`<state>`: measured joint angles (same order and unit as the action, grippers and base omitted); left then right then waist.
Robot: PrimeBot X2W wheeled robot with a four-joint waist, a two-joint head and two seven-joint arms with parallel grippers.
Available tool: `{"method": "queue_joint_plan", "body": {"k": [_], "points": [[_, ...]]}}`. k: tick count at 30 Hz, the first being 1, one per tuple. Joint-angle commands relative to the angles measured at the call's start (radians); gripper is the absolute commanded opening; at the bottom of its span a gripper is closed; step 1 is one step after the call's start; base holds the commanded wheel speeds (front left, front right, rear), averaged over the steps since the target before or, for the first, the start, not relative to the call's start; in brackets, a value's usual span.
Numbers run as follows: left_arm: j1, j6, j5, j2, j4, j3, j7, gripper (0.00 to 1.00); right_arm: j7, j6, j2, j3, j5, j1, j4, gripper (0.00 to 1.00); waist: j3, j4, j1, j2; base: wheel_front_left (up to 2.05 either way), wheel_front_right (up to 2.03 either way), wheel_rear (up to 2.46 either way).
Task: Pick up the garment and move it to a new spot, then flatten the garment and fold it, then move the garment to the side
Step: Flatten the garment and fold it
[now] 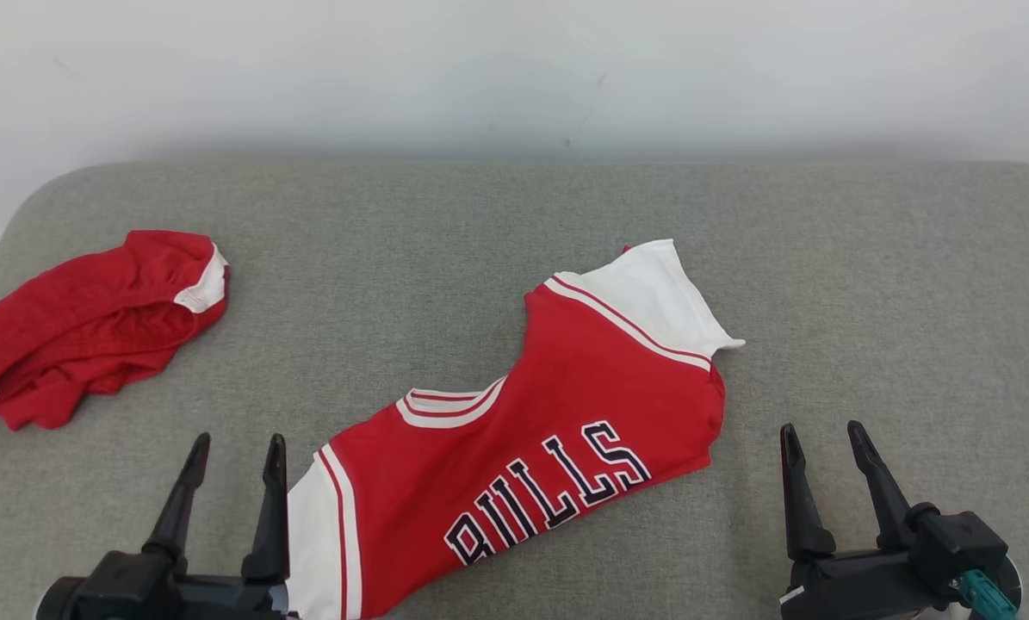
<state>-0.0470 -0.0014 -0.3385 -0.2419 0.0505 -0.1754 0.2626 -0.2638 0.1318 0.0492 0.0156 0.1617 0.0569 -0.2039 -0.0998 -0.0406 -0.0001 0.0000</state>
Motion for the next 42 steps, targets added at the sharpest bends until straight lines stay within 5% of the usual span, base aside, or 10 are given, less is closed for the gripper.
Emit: {"method": "queue_joint_plan", "body": {"k": [1, 10, 21, 31, 42], "points": [[-0.015, -0.004, 0.007, -0.004, -0.002, 0.005, 0.003, 1.00, -0.001, -0.002, 0.002, 0.001, 0.005, -0.001, 0.001, 1.00, -0.006, 0.009, 0.0001, 0.0000, 0.00, 0.00, 0.00], [-0.164, -0.039, -0.001, -0.045, 0.009, 0.027, -0.024, 1.00, -0.001, -0.002, 0.002, 0.011, 0.015, 0.036, -0.001, 1.00, -0.061, 0.089, 0.0001, 0.0000, 0.00, 0.00, 0.00], [-0.503, -0.123, -0.066, -0.177, 0.059, -0.050, -0.263, 1.00, -0.001, -0.002, 0.002, 0.058, 0.072, 0.103, -0.005, 1.00, -0.179, 0.273, 0.0001, 0.0000, 0.00, 0.00, 0.00], [-0.681, -0.129, -0.135, -0.282, 0.176, -0.177, -0.386, 1.00, -0.001, -0.002, 0.002, 0.095, 0.135, 0.133, -0.014, 1.00, -0.242, 0.406, 0.0001, 0.0000, 0.00, 0.00, 0.00], [-0.782, -0.128, -0.209, -0.362, 0.322, -0.345, -0.442, 1.00, -0.001, -0.002, 0.002, 0.117, 0.172, 0.151, -0.019, 1.00, -0.279, 0.467, 0.0001, 0.0000, 0.00, 0.00, 0.00]]}}
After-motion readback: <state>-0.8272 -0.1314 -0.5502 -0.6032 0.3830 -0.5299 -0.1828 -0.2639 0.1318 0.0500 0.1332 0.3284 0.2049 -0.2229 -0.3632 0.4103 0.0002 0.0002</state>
